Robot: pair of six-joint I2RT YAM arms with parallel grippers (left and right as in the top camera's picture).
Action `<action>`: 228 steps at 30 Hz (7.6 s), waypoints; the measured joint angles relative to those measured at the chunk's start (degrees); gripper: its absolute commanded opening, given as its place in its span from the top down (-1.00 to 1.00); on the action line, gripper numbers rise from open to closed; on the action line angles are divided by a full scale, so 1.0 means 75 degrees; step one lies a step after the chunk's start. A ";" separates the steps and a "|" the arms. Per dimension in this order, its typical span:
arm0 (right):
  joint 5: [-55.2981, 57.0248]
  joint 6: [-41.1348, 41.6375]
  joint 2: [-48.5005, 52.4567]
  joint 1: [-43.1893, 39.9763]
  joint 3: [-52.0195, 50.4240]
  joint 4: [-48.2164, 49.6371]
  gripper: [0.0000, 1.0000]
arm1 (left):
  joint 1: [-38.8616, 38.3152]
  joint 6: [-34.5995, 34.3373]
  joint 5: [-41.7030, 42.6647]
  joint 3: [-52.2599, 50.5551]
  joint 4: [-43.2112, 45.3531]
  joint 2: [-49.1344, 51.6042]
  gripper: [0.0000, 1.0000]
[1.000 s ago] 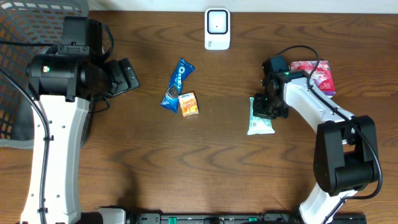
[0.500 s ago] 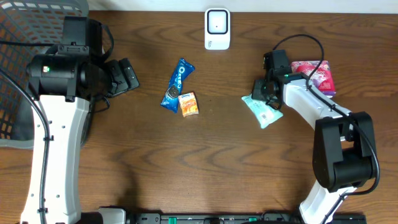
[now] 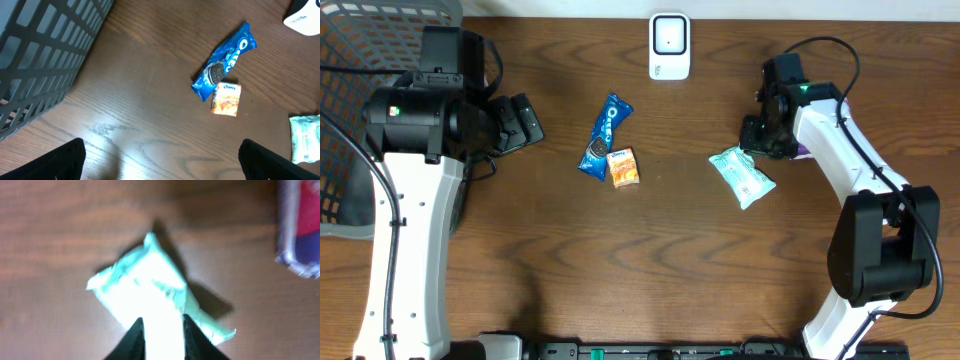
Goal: Scan the item barcode
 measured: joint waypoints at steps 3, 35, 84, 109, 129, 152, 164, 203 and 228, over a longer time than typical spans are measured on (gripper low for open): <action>-0.0291 -0.0315 0.0000 0.0003 0.0044 -0.0860 0.53 | 0.0000 0.0000 0.0000 0.0000 0.0000 -0.0003 -0.96; 0.0306 0.0213 -0.0154 0.0192 -0.2436 0.1274 0.90 | 0.0000 0.0000 0.0000 0.0000 0.0000 -0.0003 -0.96; 0.1078 -0.0487 0.0067 -0.3389 0.0612 0.1233 -0.97 | 0.0000 0.0000 0.0000 0.0000 0.0000 -0.0003 -0.95; -0.3719 -0.2104 0.1953 -0.4479 0.0653 0.2276 0.96 | 0.0000 0.0000 0.0000 0.0000 0.0000 -0.0003 -0.96; -0.6059 0.1958 0.1754 -0.2448 0.0641 0.6344 0.97 | 0.0000 0.0000 -0.0003 0.0000 0.0000 -0.0003 -0.95; -0.0350 0.4680 0.1751 0.1046 0.1058 0.9302 0.87 | 0.0000 0.0000 0.0000 0.0000 0.0000 -0.0003 -0.96; -0.0256 0.4715 0.2087 0.0994 0.1227 0.9183 0.98 | 0.0000 0.0000 0.0000 0.0000 0.0000 -0.0003 -0.96; 0.0676 0.1973 0.1239 -0.6499 0.1813 0.3019 0.98 | 0.0000 0.0000 0.0000 0.0000 0.0003 -0.0003 -0.96; 0.0522 0.3663 0.1239 -0.6659 0.0041 0.5263 -0.80 | 0.0000 0.0000 0.0000 0.0000 0.0003 -0.0003 -0.96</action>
